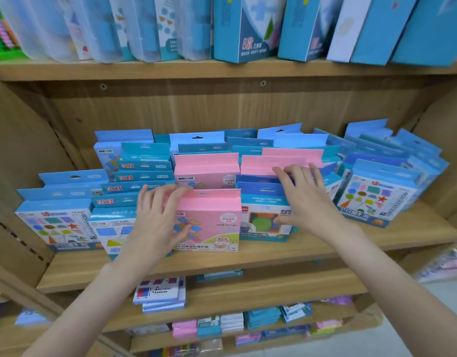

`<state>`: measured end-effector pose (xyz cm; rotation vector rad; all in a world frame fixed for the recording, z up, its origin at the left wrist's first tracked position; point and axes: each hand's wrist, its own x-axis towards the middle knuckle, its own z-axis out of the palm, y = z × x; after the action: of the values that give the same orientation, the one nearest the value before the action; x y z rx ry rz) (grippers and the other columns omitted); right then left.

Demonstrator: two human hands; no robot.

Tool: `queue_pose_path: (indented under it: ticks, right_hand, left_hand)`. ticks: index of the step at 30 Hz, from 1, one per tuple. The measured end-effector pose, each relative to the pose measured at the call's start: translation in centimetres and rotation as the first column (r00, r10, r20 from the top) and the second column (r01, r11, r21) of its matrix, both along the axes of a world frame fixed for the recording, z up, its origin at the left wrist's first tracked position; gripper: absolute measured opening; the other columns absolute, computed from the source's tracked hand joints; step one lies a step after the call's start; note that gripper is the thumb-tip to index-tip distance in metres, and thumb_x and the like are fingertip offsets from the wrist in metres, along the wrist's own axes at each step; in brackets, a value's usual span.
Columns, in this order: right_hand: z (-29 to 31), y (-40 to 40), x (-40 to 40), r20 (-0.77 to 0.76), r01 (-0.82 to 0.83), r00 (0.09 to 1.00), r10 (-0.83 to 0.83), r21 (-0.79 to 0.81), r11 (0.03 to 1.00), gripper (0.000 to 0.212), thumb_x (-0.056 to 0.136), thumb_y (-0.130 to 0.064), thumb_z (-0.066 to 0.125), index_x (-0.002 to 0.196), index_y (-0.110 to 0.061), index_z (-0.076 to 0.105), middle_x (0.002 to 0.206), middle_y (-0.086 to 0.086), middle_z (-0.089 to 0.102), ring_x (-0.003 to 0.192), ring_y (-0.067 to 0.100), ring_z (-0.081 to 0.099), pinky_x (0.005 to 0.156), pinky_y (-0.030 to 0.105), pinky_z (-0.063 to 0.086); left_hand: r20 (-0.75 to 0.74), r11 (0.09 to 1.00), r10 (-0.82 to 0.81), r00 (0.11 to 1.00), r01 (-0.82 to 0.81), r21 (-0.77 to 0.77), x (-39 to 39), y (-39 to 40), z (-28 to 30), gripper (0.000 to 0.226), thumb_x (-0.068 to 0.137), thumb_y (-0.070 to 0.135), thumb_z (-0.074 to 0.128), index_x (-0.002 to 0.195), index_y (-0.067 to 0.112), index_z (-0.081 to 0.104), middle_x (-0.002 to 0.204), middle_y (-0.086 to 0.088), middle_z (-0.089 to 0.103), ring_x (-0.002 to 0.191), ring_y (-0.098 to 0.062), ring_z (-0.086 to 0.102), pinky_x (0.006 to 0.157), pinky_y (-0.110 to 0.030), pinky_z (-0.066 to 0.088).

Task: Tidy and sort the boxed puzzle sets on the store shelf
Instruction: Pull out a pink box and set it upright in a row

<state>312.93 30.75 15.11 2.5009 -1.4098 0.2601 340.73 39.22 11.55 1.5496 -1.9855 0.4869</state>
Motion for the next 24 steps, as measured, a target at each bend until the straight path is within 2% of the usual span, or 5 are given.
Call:
queue_pose_path:
  ticks: [3,6,18,21,24]
  right_hand:
    - [0.0,-0.2,0.0,-0.054,-0.018,0.998,0.018,-0.006,1.0,0.083,0.067,-0.055,0.071,0.129,-0.014,0.034,0.123,0.005,0.034,0.123,0.023,0.031,0.114,0.045,0.002]
    - [0.4,-0.6,-0.4,0.007,-0.045,0.999,0.045,0.084,0.995,0.078,0.069,-0.053,0.071,0.128,-0.016,0.034,0.126,0.002,0.034,0.126,0.02,0.029,0.115,0.042,0.002]
    - [2.4,-2.3,-6.3,-0.009,0.033,0.999,-0.031,0.265,0.964,0.095,0.063,-0.047,0.078,0.138,-0.026,0.023,0.144,-0.005,0.03,0.136,0.015,0.017,0.114,0.034,0.001]
    - [2.4,-2.3,-7.2,0.051,0.079,0.994,-0.097,0.285,0.955,0.099,0.066,-0.039,0.078,0.141,-0.033,0.015,0.145,-0.006,0.026,0.135,0.016,0.016,0.114,0.035,0.006]
    - [2.2,-2.0,-7.1,0.005,0.101,0.994,-0.107,0.266,0.959,0.099,0.07,-0.042,0.074,0.143,-0.032,0.009,0.144,-0.003,0.021,0.134,0.017,0.013,0.115,0.039,0.009]
  left_hand:
    - [-0.016,1.0,0.004,1.0,-0.004,0.018,-0.1,0.2,0.1,0.083,0.057,0.016,0.083,0.126,0.015,0.037,0.111,-0.016,0.05,0.105,-0.036,0.047,0.102,-0.06,0.027]
    - [-0.022,1.0,-0.001,1.0,0.001,0.021,-0.2,0.3,0.2,0.083,0.057,0.016,0.084,0.125,0.016,0.037,0.111,-0.013,0.047,0.105,-0.037,0.049,0.101,-0.061,0.028]
    - [-0.033,0.996,0.085,0.996,-0.084,0.045,-0.6,-0.5,0.1,0.085,0.059,0.017,0.084,0.129,0.015,0.036,0.112,-0.015,0.048,0.108,-0.032,0.043,0.106,-0.054,0.022]
    - [-0.044,0.999,0.032,0.999,-0.03,0.041,-0.1,-0.1,0.1,0.085,0.06,0.019,0.084,0.129,0.017,0.036,0.112,-0.011,0.046,0.11,-0.027,0.041,0.107,-0.051,0.019]
    - [-0.038,0.999,0.006,0.999,-0.004,0.038,0.2,-0.1,0.3,0.087,0.058,0.02,0.085,0.129,0.016,0.036,0.112,-0.01,0.045,0.11,-0.026,0.041,0.106,-0.053,0.021]
